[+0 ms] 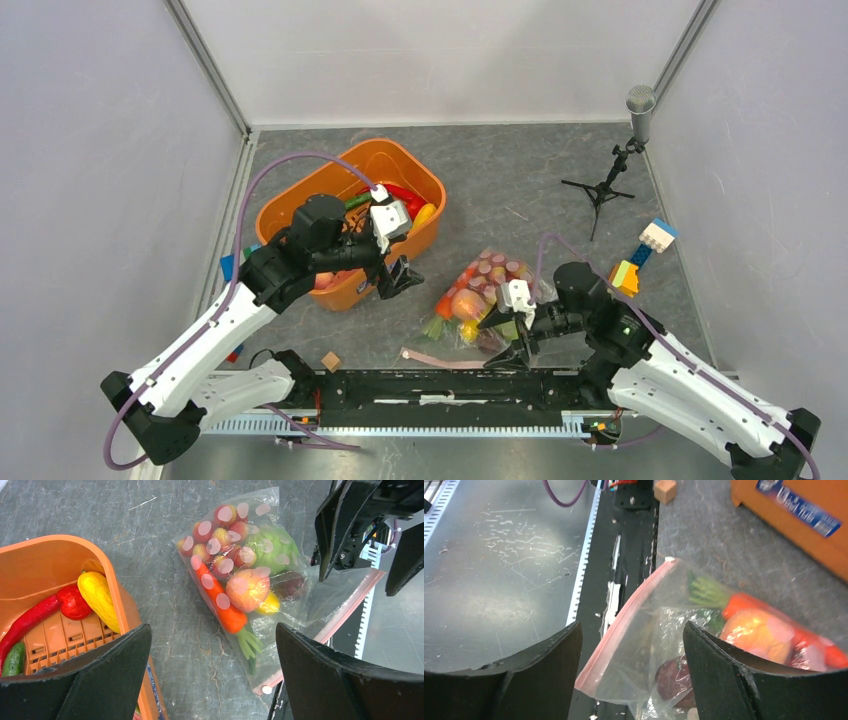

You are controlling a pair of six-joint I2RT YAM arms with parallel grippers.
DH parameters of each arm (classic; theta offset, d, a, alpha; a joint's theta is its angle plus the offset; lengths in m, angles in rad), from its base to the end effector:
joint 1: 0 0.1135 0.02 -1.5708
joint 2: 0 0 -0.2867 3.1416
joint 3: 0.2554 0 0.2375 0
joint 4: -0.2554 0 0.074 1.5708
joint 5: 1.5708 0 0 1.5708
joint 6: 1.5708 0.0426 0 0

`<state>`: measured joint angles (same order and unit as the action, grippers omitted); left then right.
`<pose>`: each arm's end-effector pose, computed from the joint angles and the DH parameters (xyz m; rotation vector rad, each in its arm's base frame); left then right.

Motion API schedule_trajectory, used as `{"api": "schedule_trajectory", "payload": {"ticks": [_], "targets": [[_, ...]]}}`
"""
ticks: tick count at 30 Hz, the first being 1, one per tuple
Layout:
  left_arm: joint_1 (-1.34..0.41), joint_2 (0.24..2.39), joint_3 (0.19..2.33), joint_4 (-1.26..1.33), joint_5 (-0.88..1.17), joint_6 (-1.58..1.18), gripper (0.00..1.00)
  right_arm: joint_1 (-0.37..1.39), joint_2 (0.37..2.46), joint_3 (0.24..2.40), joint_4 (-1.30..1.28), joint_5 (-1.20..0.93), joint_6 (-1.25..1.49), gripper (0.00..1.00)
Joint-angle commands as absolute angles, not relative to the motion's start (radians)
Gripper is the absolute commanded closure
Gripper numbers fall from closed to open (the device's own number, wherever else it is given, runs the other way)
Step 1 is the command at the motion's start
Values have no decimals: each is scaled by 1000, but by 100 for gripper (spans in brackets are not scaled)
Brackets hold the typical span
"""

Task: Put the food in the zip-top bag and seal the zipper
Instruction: Place the zipper food storage bag at the center of the board, then reset both arms

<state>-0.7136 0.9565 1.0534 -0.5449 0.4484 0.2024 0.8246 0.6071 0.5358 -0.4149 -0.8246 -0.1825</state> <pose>0.1232 -0.1311 0.3811 1.1624 1.6974 -0.7731 0.0510 0.1013 0.2724 -1.4568 1.5290 1.2359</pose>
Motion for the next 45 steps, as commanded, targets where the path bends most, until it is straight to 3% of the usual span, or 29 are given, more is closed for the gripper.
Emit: {"api": "schedule_trajectory", "payload": {"ticks": [1, 5, 10, 13, 19, 27, 30, 35, 39, 45], "targets": [[-712, 955, 1057, -534, 447, 212, 1, 828, 562, 592, -277, -849, -141, 20], [-712, 948, 1056, -521, 403, 195, 0, 828, 563, 607, -250, -679, -106, 17], [-712, 913, 1031, -465, 291, 156, 0, 828, 609, 644, -257, -322, -53, 15], [-712, 898, 1016, -434, 246, 132, 0, 828, 659, 672, -240, -244, -46, 35], [-712, 915, 1022, -457, 248, 133, 2, 828, 713, 688, -182, -138, -26, 40], [-696, 917, 1008, -362, -94, -49, 0, 820, 755, 741, -196, 297, -2, 4], [-616, 952, 1017, -364, -151, -124, 0, 780, 807, 766, -213, 433, 23, 2], [-360, 990, 1043, -409, -108, -342, 0, 518, 848, 777, -184, 267, 69, 2], [-351, 980, 1067, -461, -266, -420, 0, 352, 831, 736, -138, 118, 126, 2], [-351, 937, 1040, -477, -371, -457, 0, 327, 769, 649, -69, 94, 173, 2]]}}
